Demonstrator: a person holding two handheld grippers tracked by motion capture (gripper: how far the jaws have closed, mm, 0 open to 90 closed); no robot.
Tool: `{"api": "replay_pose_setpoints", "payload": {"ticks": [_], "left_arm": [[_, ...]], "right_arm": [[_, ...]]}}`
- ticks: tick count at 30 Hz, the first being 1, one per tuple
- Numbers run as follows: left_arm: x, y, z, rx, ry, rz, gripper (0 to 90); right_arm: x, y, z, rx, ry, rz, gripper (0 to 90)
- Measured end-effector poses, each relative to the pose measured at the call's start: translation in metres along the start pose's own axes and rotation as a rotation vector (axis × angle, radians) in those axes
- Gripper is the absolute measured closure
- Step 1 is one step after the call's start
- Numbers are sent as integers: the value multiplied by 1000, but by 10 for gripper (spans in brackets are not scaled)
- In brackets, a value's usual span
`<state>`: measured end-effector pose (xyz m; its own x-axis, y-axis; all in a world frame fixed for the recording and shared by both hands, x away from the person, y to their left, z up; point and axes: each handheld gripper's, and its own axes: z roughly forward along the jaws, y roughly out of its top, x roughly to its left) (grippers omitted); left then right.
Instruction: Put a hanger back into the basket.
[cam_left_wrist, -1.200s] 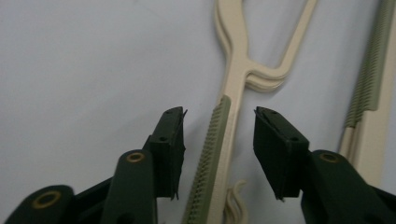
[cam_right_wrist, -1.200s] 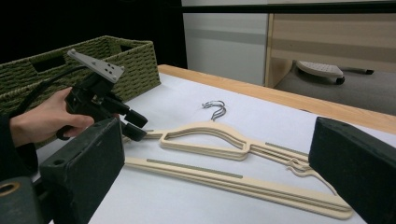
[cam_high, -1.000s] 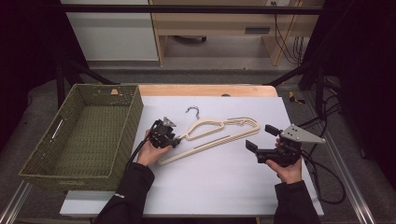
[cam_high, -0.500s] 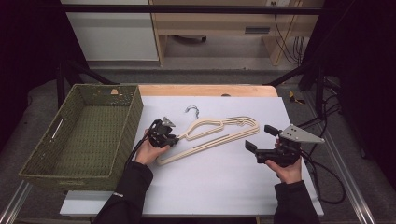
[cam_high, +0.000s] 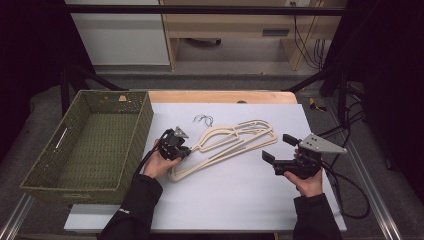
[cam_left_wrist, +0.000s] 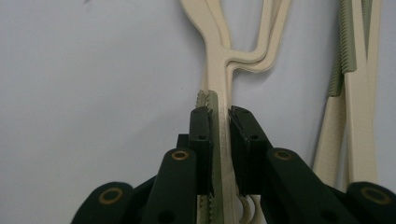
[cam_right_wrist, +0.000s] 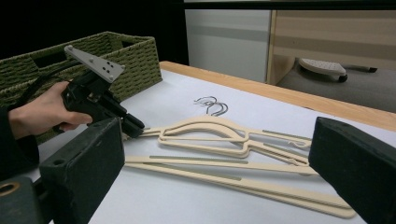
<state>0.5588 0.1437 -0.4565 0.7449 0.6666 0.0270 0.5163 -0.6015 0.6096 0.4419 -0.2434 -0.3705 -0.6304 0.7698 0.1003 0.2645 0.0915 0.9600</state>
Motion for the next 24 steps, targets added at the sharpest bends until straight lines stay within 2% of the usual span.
{"api": "replay_pose_setpoints", "payload": {"ticks": [8, 12, 13, 24], "left_arm": [[-4, 2, -8, -21, 0, -18, 793], [-3, 1, -4, -23, 23, -9, 791], [0, 0, 0, -8, 30, -7, 791], [2, -3, 2, -17, 20, -12, 783]], "right_arm": [[0, 0, 0, -1, 0, -1, 40], [0, 0, 1, -1, -1, -1, 41], [0, -1, 2, 0, 3, -5, 40], [0, 0, 0, -2, 1, -1, 41]]}}
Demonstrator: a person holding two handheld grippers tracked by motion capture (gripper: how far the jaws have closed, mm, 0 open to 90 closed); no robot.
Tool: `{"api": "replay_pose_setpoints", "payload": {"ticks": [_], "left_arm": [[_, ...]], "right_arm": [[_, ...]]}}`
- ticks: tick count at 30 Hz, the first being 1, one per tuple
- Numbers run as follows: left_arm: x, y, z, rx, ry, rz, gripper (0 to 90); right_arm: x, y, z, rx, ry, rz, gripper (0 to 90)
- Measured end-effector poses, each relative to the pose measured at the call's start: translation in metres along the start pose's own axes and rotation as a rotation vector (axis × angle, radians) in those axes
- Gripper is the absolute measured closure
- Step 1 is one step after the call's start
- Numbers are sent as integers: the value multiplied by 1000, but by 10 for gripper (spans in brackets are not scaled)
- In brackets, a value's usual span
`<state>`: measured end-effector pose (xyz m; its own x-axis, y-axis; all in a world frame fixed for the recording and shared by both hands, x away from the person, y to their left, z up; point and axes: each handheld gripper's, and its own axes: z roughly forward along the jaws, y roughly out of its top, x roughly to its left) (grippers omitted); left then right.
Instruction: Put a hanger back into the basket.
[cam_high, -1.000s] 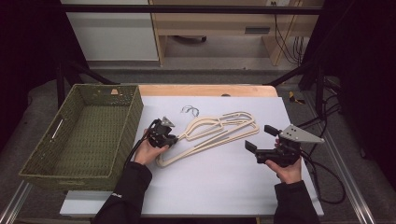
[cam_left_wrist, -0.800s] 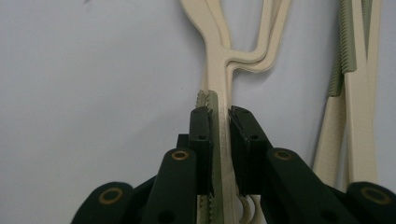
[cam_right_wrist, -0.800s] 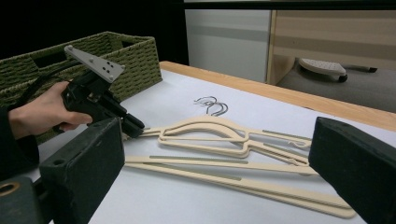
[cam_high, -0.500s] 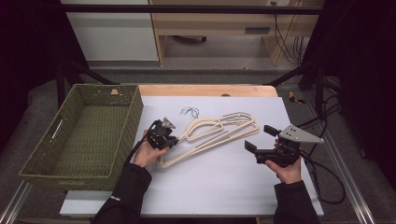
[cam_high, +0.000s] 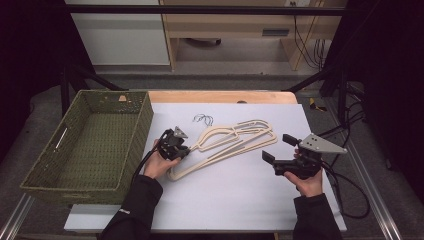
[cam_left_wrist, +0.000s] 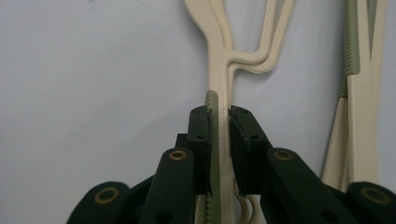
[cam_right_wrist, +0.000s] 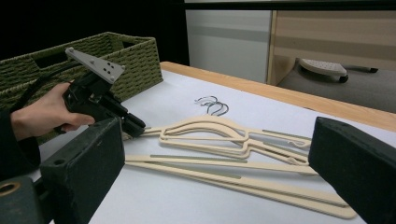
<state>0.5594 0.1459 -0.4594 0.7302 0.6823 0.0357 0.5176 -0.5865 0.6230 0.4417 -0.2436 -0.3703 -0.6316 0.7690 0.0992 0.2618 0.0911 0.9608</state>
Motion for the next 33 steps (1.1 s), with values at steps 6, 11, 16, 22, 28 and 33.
{"api": "replay_pose_setpoints", "payload": {"ticks": [6, 11, 16, 22, 28, 33], "left_arm": [[1, 0, -1, 6, -17, -1, 789], [1, 0, -1, 2, -13, 2, 789], [1, 0, -1, -2, -2, 5, 784], [3, 0, -4, -21, 21, -26, 772], [3, 0, -4, -7, 20, -18, 788], [2, 0, -6, -14, 17, -4, 791]], "right_arm": [[0, 0, 0, 0, 1, 1, 41], [0, 0, 0, 0, 0, 0, 41], [0, 0, 0, -1, -1, -1, 41], [0, 0, 0, -4, 1, -3, 41], [0, 0, 0, -1, 0, 0, 41], [0, 0, 0, -1, -1, 0, 41]]}}
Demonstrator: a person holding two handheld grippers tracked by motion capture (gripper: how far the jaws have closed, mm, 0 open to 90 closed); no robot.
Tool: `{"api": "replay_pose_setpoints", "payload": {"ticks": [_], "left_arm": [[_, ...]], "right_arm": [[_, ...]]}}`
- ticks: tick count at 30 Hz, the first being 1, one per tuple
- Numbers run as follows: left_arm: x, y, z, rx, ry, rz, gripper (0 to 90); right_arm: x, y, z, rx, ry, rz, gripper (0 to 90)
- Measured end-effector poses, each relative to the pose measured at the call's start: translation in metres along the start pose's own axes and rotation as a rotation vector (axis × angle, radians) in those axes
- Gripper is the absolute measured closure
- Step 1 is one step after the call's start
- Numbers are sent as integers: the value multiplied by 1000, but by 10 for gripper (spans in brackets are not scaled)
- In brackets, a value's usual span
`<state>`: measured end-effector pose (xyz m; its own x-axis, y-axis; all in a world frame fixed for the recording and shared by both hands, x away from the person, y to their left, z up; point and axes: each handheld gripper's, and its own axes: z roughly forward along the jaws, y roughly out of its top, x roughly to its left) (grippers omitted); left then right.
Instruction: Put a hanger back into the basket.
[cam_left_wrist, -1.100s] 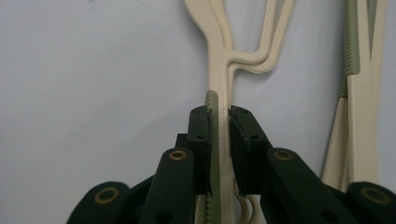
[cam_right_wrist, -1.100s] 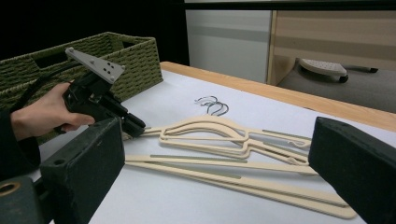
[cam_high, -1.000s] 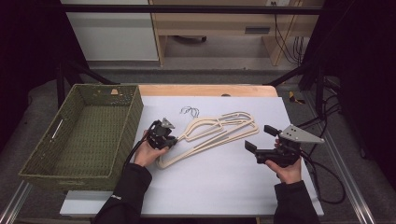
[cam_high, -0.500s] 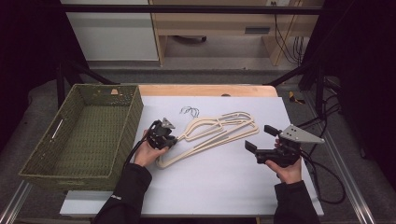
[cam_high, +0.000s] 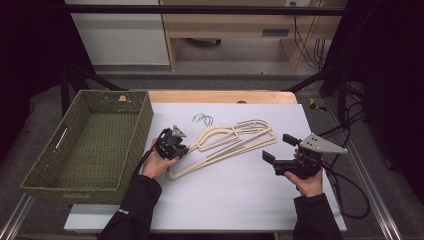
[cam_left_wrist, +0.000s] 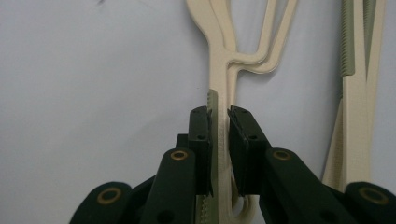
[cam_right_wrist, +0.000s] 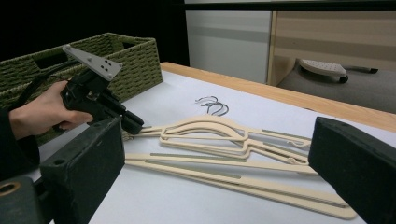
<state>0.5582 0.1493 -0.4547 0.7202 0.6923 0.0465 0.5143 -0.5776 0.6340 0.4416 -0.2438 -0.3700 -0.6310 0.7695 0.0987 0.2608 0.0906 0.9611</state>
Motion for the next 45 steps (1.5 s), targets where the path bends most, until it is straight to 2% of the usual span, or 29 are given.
{"api": "replay_pose_setpoints", "payload": {"ticks": [5, 8, 14, 21, 23, 26, 31, 32, 37, 38, 39, 40, 41, 42, 45], "left_arm": [[0, 1, -6, -22, -13, -2, 792], [-8, 2, -12, -34, -20, 2, 792], [-20, -5, -7, -10, -10, 7, 791], [-20, -9, -4, -14, -23, -4, 782], [-20, -8, 0, -21, -45, -11, 722], [-21, -8, 6, -1, -39, -7, 701], [-16, -9, 8, -2, -44, -34, 777], [-16, -9, 7, -1, -40, -43, 777], [-21, -8, 2, -31, -21, -15, 792], [-24, -5, -5, -42, -4, 6, 792], [-24, -5, -5, -42, -4, 6, 793], [-30, -3, -11, -72, 20, 18, 793], [-30, -3, -11, -72, 20, 18, 793], [-36, -1, -19, -96, 45, 34, 793], [-40, 0, -24, -113, 61, 36, 794]], "right_arm": [[0, 0, 0, -2, 2, 2, 41], [0, 0, 0, 0, 1, 0, 41], [0, 0, 0, -1, 1, 0, 41], [1, 0, 1, -1, 2, 2, 41], [1, 0, 1, 0, 5, 3, 41], [0, -1, 1, 1, 6, -3, 41], [0, 0, 0, -1, 3, 2, 41], [0, 0, 0, -2, 3, 3, 41], [2, -1, 3, 0, 11, 6, 43], [2, -1, 4, 9, 10, 0, 43], [2, -1, 4, 9, 10, 0, 43], [3, -2, 7, 14, 18, 3, 45], [4, -2, 8, 17, 20, 6, 47], [5, -2, 10, 22, 27, 0, 48], [7, -3, 16, 30, 35, -1, 52]]}}
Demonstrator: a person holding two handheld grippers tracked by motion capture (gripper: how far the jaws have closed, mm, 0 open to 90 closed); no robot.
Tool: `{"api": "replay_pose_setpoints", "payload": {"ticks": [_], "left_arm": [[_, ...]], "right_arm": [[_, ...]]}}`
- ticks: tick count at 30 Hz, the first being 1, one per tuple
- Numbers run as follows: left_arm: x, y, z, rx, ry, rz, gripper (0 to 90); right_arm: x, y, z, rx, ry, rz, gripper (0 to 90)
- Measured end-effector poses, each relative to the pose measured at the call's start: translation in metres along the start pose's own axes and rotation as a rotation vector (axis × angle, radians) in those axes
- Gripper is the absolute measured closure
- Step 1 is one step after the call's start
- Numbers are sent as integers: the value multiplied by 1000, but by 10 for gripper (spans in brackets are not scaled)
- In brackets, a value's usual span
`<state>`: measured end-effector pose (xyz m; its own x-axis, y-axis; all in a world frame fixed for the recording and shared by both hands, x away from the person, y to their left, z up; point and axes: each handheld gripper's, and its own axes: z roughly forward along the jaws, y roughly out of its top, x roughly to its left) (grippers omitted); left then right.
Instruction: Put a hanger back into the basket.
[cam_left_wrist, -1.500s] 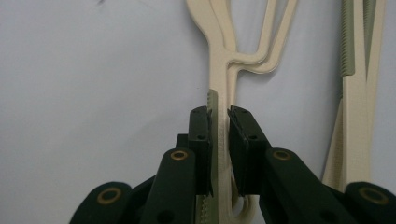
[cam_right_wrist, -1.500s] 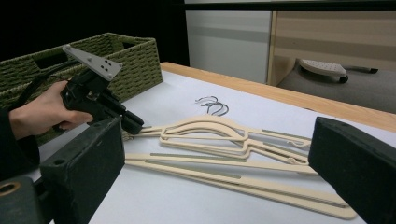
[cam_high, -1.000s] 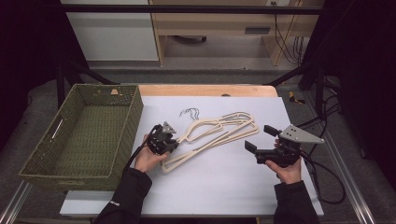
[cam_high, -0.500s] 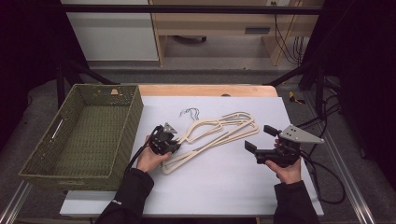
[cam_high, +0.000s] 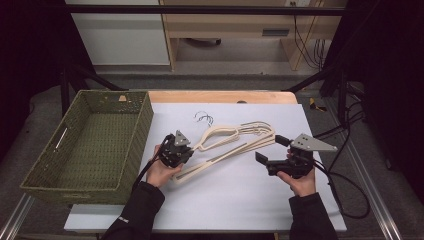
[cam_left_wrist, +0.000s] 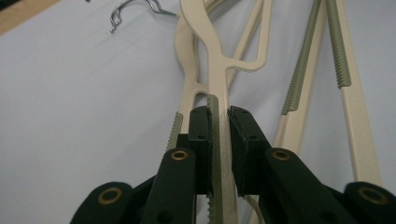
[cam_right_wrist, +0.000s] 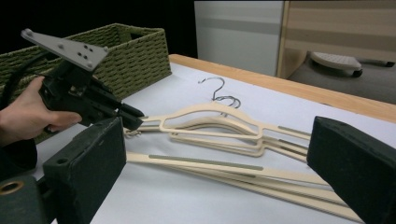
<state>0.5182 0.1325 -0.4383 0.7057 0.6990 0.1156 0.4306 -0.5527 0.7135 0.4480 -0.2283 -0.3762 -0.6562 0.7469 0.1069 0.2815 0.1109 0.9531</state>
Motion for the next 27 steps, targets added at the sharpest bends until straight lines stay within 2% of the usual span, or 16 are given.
{"api": "replay_pose_setpoints", "payload": {"ticks": [3, 6, 7, 10, 11, 12, 13, 17, 18, 19, 20, 21, 24, 25, 26, 27], "left_arm": [[-6, 2, -11, -20, 22, 17, 794], [-11, 2, -21, -44, 34, 23, 794], [-15, 1, -27, -49, 40, 31, 794], [-19, 0, -31, -59, 44, 26, 795], [-21, -2, -35, -64, 47, 37, 795], [-21, -2, -35, -64, 47, 37, 795], [-25, -4, -38, -76, 57, 39, 795], [-30, -4, -45, -97, 71, 45, 796], [-30, -4, -45, -97, 71, 45, 796], [-31, -5, -46, -104, 76, 46, 796], [-31, -5, -46, -104, 76, 46, 796], [-32, -5, -46, -103, 78, 48, 796], [-32, -6, -46, -105, 78, 49, 796], [-32, -6, -47, -108, 78, 47, 796], [-32, -6, -47, -108, 78, 47, 796], [-33, -6, -47, -111, 81, 48, 796]], "right_arm": [[7, 0, 17, 32, 19, -9, 61], [9, 0, 25, 49, 20, -13, 63], [12, 1, 34, 67, 26, -16, 65], [15, 3, 43, 72, 30, -15, 71], [16, 4, 51, 72, 37, -12, 79], [16, 4, 51, 72, 37, -12, 79], [18, 7, 60, 68, 33, 8, 89], [18, 12, 78, 71, 26, 32, 110], [18, 12, 78, 71, 26, 32, 110], [19, 14, 88, 74, 17, 48, 125], [19, 14, 88, 74, 17, 48, 125], [19, 18, 97, 89, 7, 40, 134], [21, 22, 107, 103, 3, 29, 146], [22, 27, 117, 113, -1, 17, 161], [22, 27, 117, 113, -1, 17, 161], [23, 32, 127, 117, -2, 18, 184]]}}
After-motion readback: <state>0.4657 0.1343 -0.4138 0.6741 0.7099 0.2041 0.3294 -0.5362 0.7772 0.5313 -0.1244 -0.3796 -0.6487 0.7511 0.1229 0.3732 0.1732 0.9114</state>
